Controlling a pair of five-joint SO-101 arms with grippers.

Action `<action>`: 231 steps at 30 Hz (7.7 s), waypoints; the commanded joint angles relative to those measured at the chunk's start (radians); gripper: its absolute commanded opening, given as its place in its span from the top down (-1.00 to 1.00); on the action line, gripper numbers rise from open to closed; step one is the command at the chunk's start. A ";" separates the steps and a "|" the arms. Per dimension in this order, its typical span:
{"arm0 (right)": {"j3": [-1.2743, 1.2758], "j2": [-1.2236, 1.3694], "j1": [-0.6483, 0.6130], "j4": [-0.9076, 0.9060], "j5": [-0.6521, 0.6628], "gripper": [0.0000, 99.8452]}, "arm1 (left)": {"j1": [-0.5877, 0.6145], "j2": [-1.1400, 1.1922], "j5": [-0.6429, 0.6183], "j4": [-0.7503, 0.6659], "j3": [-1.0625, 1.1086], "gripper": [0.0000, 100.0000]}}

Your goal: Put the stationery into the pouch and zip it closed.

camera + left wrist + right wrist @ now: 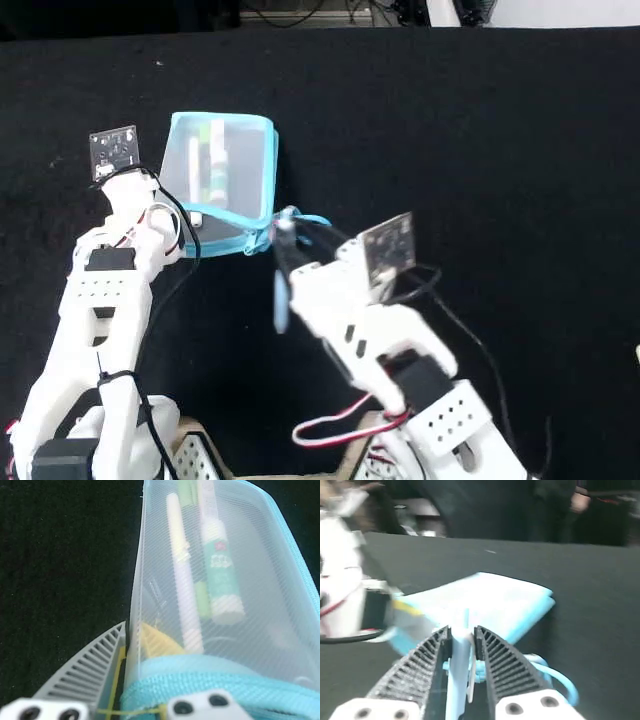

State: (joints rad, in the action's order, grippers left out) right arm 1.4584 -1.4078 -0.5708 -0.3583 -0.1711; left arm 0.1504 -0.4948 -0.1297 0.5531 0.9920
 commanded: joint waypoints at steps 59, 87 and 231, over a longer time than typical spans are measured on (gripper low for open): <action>-1.260 1.627 0.643 -0.729 0.031 0.97 | 0.025 0.020 0.011 0.005 0.045 0.94; -2.379 2.325 0.591 -1.404 0.394 0.70 | 0.027 0.018 0.011 0.005 0.045 0.94; -0.116 -0.265 -0.107 0.172 0.436 0.98 | -0.090 0.023 0.130 0.913 -0.717 0.94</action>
State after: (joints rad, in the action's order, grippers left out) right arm 1.3725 -1.6640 -0.6690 -0.2309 0.2478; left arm 0.0721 -0.4672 -0.0008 1.4553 0.3214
